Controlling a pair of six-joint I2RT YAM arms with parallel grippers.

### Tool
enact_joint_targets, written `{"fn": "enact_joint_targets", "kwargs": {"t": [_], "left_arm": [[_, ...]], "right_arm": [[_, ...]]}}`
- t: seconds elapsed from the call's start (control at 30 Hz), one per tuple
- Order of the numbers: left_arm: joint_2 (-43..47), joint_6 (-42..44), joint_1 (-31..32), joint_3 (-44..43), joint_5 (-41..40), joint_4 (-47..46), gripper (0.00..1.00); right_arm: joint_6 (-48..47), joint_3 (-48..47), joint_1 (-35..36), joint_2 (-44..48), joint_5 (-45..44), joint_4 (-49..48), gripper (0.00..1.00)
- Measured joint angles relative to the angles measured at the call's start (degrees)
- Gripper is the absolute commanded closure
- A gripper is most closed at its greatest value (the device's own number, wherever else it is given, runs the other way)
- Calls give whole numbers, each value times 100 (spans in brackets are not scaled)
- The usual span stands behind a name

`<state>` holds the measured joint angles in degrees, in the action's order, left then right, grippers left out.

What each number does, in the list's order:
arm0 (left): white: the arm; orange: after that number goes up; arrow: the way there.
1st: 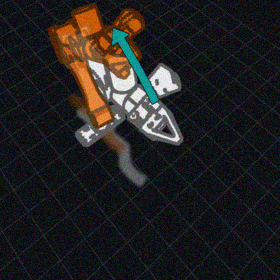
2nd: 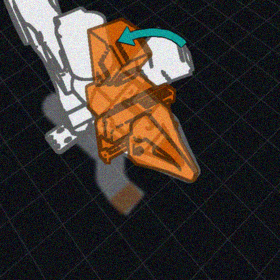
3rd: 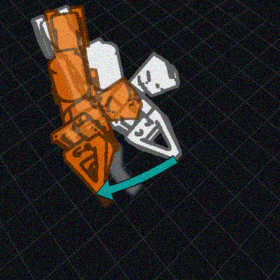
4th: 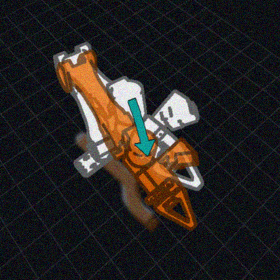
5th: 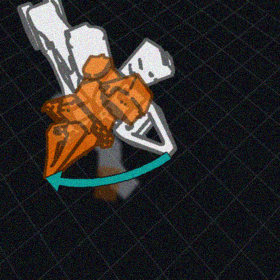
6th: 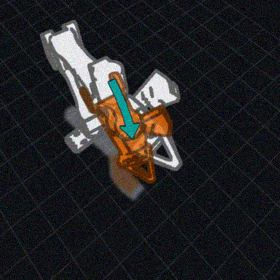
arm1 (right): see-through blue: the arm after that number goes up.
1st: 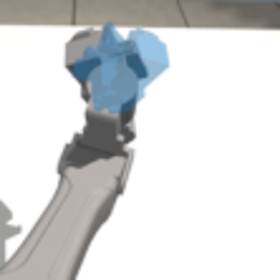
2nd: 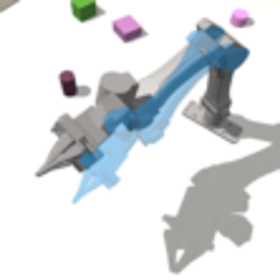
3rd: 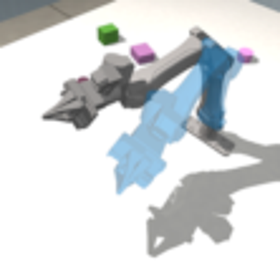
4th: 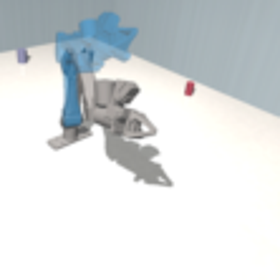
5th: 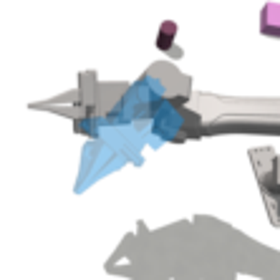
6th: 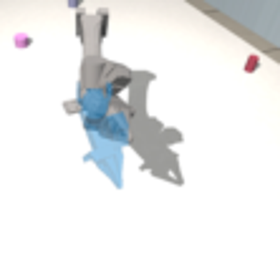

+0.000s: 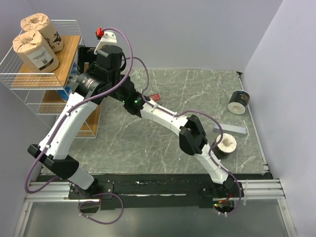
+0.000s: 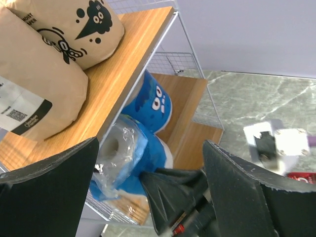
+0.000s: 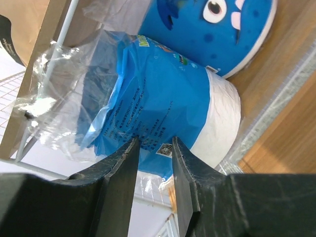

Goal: Place and organize the paper towels onto the shelf

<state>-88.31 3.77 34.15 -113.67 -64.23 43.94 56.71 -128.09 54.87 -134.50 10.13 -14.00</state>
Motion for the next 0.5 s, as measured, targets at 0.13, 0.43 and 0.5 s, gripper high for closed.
{"fn": "enact_joint_targets", "kwargs": {"t": [0.13, 0.43, 0.5], "left_arm": [[0, -149, 48, -74, 26, 184, 7], [7, -254, 177, -74, 149, 417, 7], [22, -284, 201, -74, 175, 424, 7]], "right_arm": [[55, -254, 13, -225, -15, 35, 58], [46, -715, 17, -717, -15, 33, 55], [46, -833, 24, -807, -11, -35, 54]]}}
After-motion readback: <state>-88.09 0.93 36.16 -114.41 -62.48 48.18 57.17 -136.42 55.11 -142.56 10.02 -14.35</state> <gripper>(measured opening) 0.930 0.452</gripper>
